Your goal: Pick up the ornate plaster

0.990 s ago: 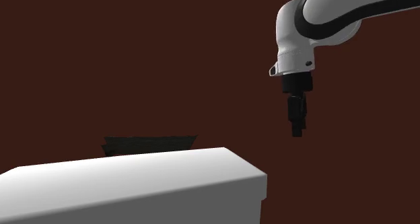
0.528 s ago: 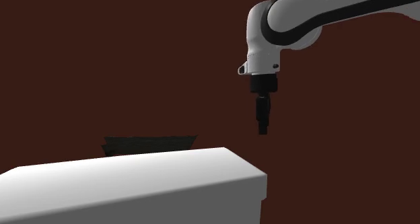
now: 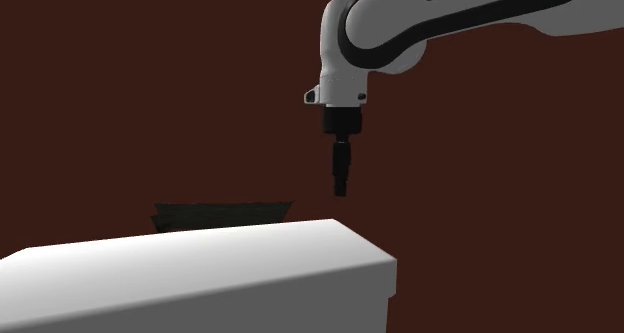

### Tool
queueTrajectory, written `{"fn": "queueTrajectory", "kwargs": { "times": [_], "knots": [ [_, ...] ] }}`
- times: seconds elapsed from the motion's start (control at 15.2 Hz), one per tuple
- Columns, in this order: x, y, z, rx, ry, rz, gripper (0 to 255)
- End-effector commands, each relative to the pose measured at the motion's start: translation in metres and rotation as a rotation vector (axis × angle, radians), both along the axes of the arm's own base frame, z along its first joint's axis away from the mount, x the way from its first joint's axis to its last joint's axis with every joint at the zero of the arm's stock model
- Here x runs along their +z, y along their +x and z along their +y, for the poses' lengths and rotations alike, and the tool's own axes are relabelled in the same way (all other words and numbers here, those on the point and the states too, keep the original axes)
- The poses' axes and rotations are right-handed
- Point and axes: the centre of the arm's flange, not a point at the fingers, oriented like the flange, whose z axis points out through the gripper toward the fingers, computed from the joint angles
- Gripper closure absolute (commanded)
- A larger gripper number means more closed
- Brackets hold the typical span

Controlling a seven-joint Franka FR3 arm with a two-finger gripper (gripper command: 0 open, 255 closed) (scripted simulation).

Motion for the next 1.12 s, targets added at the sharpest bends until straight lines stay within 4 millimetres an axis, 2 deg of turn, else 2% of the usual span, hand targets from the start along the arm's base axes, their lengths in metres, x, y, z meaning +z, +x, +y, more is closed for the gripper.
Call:
{"fn": "queueTrajectory", "kwargs": {
  "times": [0.0,0.4,0.79,0.86,1.06],
  "knots": [
    [0.0,0.013,0.021,0.066,-0.008,-0.017,0],
    [0.004,0.044,0.086,0.258,-0.034,-0.065,0],
    [0.009,0.062,0.156,0.45,-0.06,-0.113,0],
    [0.009,0.062,0.16,0.461,-0.062,-0.116,0],
    [-0.007,0.062,0.16,0.461,-0.062,-0.116,0]
  ]
}}
